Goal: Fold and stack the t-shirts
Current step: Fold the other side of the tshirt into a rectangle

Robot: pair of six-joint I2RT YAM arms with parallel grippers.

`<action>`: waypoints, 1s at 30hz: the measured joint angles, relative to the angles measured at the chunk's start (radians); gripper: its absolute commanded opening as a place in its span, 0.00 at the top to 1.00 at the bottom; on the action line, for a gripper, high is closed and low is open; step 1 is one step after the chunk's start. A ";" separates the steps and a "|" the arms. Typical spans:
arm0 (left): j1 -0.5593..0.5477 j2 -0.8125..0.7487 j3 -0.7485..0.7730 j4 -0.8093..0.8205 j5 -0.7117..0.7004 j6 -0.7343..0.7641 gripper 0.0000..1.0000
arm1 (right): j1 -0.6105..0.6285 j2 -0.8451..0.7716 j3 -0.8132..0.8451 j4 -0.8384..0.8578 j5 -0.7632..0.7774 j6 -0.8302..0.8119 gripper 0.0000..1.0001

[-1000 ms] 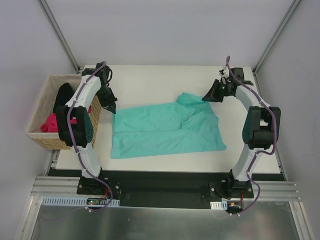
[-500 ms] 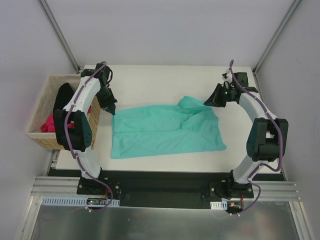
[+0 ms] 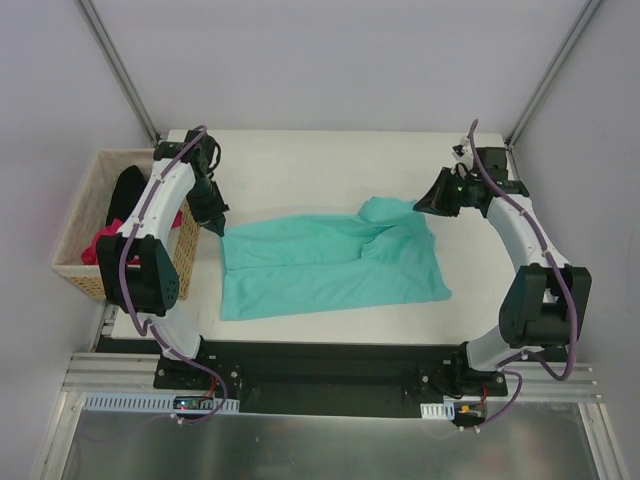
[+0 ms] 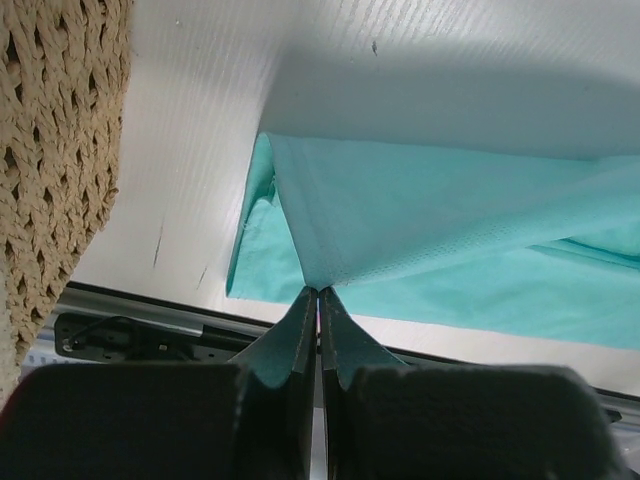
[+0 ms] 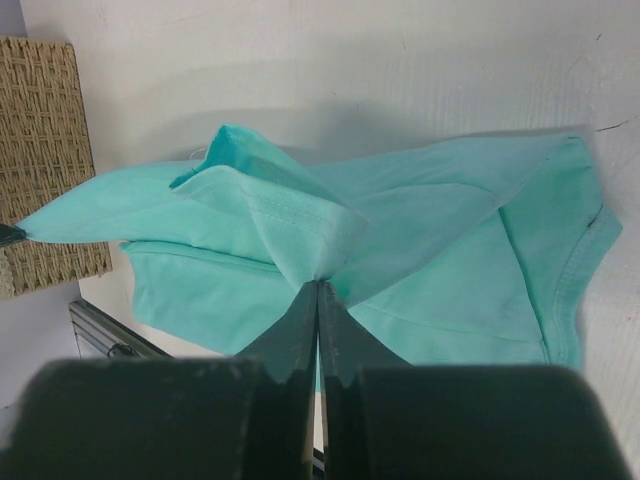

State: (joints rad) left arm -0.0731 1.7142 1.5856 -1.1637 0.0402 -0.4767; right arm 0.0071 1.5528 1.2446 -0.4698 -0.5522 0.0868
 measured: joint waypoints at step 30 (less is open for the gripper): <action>-0.073 -0.054 -0.090 -0.104 -0.066 0.024 1.00 | 0.006 -0.136 -0.060 -0.317 0.094 -0.100 0.99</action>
State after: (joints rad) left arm -0.1459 1.6600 1.4956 -1.2675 -0.0261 -0.4526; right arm 0.0135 1.4166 1.1843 -0.7872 -0.4583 -0.0135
